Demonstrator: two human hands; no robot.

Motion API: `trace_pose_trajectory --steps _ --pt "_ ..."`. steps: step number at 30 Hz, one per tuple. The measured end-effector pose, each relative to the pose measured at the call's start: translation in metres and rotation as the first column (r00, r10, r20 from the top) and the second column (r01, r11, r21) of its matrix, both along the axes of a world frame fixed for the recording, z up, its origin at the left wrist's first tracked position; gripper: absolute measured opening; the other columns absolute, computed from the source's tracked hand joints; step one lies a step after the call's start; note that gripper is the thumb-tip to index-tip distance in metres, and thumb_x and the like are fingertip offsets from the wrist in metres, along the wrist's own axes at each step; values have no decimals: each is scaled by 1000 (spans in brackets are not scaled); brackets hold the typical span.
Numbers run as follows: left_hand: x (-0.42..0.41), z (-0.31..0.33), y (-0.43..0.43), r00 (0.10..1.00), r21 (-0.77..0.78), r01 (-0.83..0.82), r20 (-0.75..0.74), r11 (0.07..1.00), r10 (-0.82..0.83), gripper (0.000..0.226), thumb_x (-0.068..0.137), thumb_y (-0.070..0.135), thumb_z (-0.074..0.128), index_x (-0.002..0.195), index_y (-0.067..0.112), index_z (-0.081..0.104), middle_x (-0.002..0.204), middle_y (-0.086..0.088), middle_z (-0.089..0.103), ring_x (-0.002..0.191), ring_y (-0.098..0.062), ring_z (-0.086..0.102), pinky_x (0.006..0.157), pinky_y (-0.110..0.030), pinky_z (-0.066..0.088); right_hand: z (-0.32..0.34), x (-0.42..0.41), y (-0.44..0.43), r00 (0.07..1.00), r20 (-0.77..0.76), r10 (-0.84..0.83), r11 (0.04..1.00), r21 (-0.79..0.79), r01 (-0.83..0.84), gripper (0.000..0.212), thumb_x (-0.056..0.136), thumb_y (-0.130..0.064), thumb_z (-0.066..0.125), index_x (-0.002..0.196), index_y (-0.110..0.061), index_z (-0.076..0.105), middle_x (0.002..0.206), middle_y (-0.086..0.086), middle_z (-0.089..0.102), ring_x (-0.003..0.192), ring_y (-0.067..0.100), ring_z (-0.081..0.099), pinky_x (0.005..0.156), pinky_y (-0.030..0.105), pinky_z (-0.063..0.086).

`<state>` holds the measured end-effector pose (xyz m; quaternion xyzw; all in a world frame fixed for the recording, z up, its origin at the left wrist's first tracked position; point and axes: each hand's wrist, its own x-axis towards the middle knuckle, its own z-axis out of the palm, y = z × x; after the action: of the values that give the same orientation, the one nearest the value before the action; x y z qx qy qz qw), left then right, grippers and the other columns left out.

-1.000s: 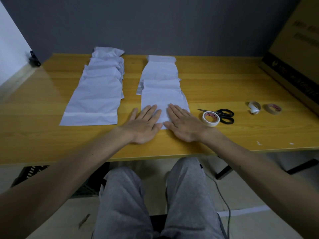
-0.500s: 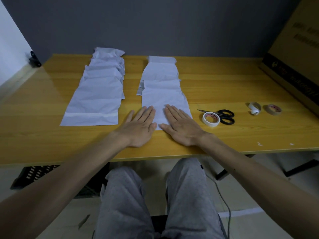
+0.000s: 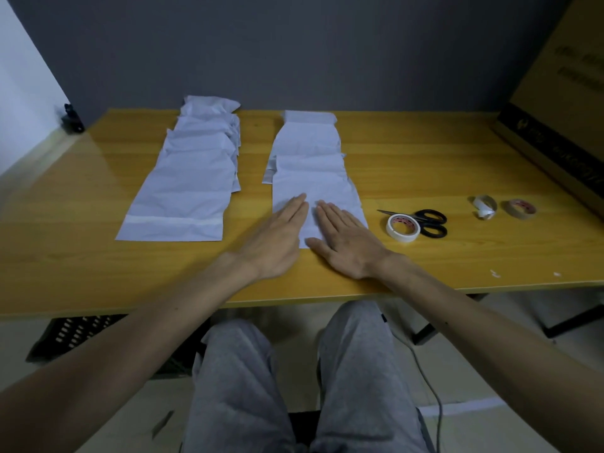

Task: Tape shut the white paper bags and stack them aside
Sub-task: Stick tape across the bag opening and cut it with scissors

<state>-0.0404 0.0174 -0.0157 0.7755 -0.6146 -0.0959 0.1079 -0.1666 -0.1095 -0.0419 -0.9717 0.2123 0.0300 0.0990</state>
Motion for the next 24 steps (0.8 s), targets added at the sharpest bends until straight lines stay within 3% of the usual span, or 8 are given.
trace_pose_trajectory --steps 3,7,24 --pt "3 -13 -5 999 125 -14 39 992 9 54 105 31 16 154 15 -2 162 3 -10 147 -9 -12 120 -30 -5 2 1 0 1000 -13 -11 1000 5 11 70 100 -54 17 153 -15 -7 160 1 -13 146 11 -13 119 30 -6" --pt "9 -13 -4 993 264 -48 115 963 18 56 103 42 6 153 24 -12 158 11 -20 145 -8 -19 119 -44 -10 4 1 1 999 -35 -7 1000 13 7 70 100 -54 16 152 -13 -8 160 3 -14 146 12 -14 119 31 -7" --pt "11 -13 5 994 306 -58 105 950 27 57 102 43 3 151 24 -17 157 10 -26 144 -7 -22 120 -39 -9 4 -10 5 997 -72 -14 1000 -10 14 69 99 -55 12 152 -16 -10 159 -1 -17 145 9 -18 118 31 -11"
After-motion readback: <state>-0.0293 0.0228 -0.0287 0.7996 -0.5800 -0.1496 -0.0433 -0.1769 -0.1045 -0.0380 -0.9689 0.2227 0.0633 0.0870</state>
